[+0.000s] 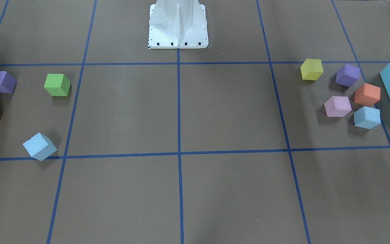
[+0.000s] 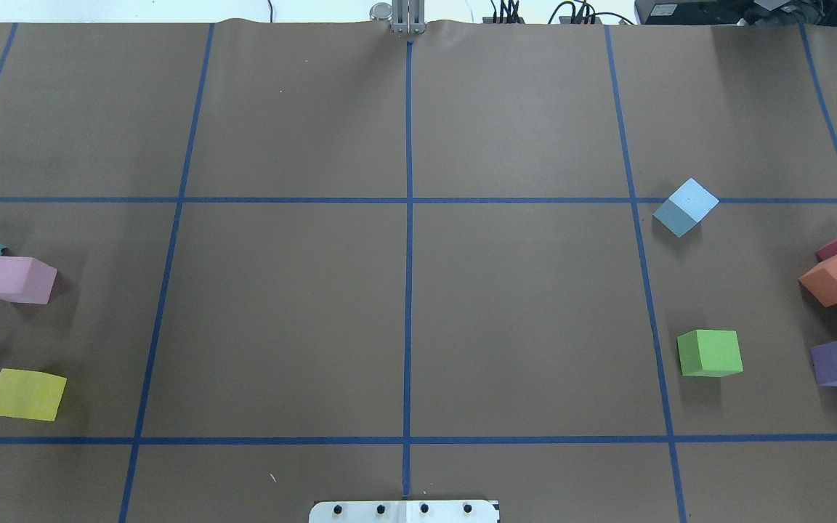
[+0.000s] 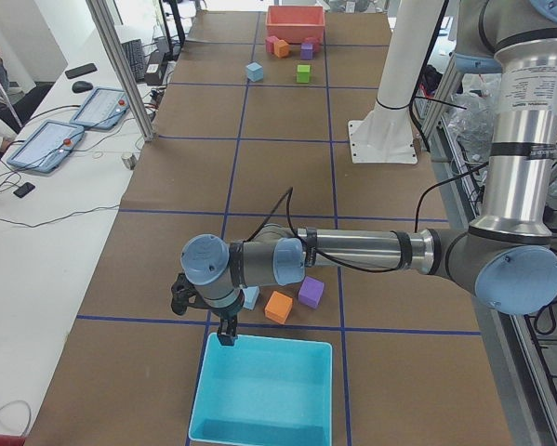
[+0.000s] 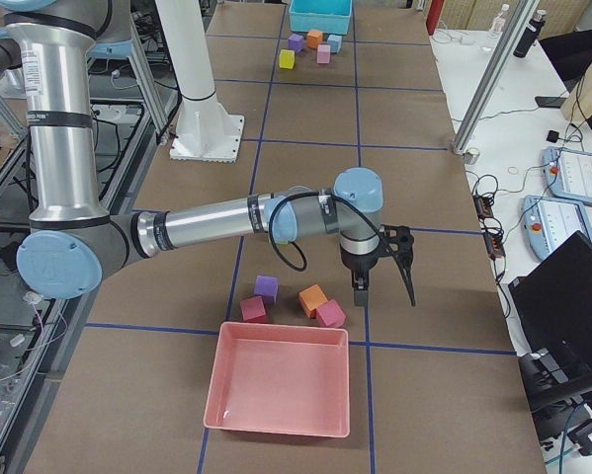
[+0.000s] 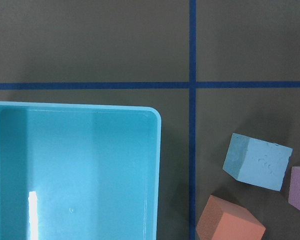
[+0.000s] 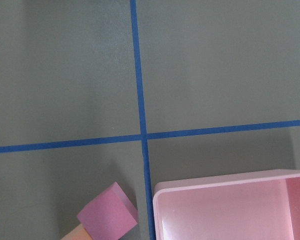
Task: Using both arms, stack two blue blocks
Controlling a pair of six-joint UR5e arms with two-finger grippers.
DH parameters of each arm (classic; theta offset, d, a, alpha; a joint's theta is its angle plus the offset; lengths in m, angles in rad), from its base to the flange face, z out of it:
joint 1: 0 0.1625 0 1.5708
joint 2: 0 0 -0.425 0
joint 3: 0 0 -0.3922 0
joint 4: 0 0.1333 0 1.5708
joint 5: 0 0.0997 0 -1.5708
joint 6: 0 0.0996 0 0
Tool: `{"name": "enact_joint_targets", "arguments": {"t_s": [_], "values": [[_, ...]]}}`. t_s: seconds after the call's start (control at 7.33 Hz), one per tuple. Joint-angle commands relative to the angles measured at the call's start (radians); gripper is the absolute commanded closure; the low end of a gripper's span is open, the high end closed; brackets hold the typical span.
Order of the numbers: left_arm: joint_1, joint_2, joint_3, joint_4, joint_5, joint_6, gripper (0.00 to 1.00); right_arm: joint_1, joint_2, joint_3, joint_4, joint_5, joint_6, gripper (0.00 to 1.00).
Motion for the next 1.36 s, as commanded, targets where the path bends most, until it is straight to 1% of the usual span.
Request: {"name": "enact_joint_targets", "arguments": {"t_s": [0.0,0.14,0.27,0.41,0.55,0.68,0.82,0.95,1.09,1.23], "values": [[0.050,-0.042,-0.067,-0.001,0.000,-0.111,0.00,-0.180,0.099,0.041,0.005,-0.004,0.002,0.00],[0.131,-0.068,-0.083,-0.001,0.001,-0.177,0.00,-0.271,0.133,0.038,0.000,-0.015,0.014,0.00],[0.205,-0.081,-0.080,-0.006,0.001,-0.234,0.00,-0.291,0.132,0.041,0.011,-0.012,0.012,0.00],[0.237,-0.078,-0.063,-0.051,0.004,-0.243,0.00,-0.328,0.141,0.038,0.014,-0.009,0.000,0.00],[0.262,-0.078,0.004,-0.134,0.004,-0.243,0.00,-0.359,0.156,0.038,0.021,-0.004,0.000,0.00],[0.282,-0.081,0.088,-0.249,0.006,-0.249,0.01,-0.393,0.156,0.008,0.026,-0.001,-0.012,0.00],[0.294,-0.090,0.139,-0.313,0.007,-0.277,0.01,-0.411,0.159,-0.047,0.070,-0.003,-0.108,0.00],[0.322,-0.099,0.146,-0.320,0.011,-0.304,0.01,-0.426,0.188,-0.101,0.084,-0.009,-0.113,0.00],[0.330,-0.099,0.147,-0.322,0.011,-0.305,0.01,-0.430,0.204,-0.129,0.084,-0.008,-0.113,0.00],[0.340,-0.099,0.149,-0.323,0.011,-0.306,0.01,-0.460,0.210,-0.135,0.087,-0.023,-0.112,0.01]]}}
